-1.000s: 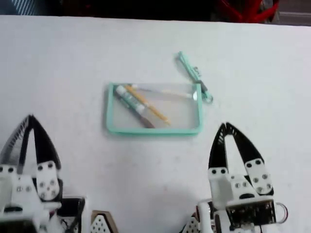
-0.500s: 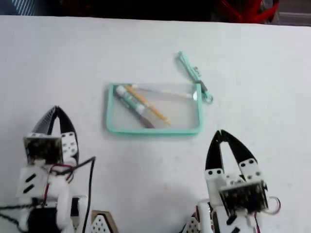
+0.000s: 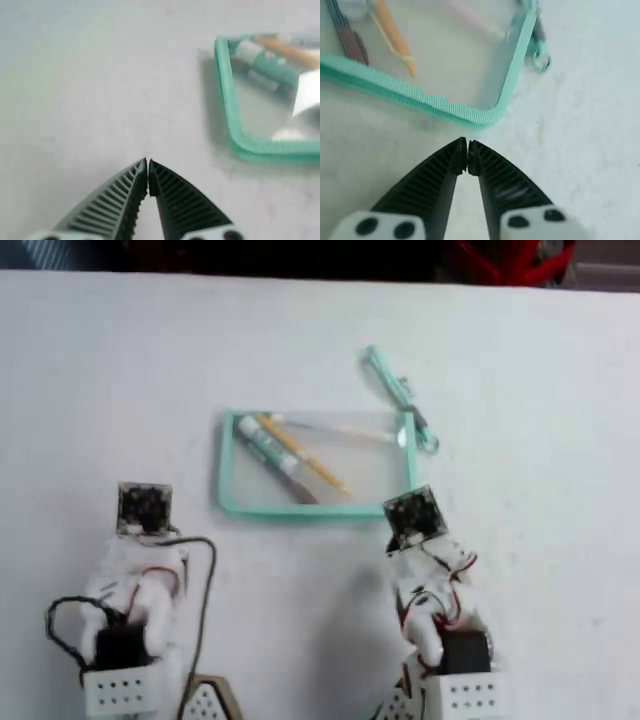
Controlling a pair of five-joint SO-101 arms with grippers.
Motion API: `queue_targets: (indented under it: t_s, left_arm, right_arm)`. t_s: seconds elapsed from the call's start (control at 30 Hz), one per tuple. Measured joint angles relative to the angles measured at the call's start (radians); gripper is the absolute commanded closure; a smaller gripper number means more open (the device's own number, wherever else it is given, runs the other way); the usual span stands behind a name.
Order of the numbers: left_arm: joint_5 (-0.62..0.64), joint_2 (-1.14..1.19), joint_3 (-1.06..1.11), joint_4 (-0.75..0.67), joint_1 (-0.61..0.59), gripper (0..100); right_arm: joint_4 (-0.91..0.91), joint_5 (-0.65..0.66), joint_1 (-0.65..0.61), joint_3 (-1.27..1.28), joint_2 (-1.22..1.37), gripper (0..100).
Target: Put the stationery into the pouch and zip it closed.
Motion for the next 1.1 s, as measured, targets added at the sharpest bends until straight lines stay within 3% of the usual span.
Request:
queue_targets:
  t_s: [0.23,0.43,1.1]
  left_arm:
    - [0.0,-0.003,0.0,0.239,-0.02,98]
    - [0.0,-0.006,0.0,0.256,-0.098,98]
    - [0.0,-0.006,0.0,0.256,-0.106,98]
  right_arm:
    - [0.242,0.0,0.006,0.017,-0.003,98.0]
    - [0.307,0.0,0.009,0.017,-0.005,98.0]
    - [0.307,0.0,0.009,0.017,-0.003,98.0]
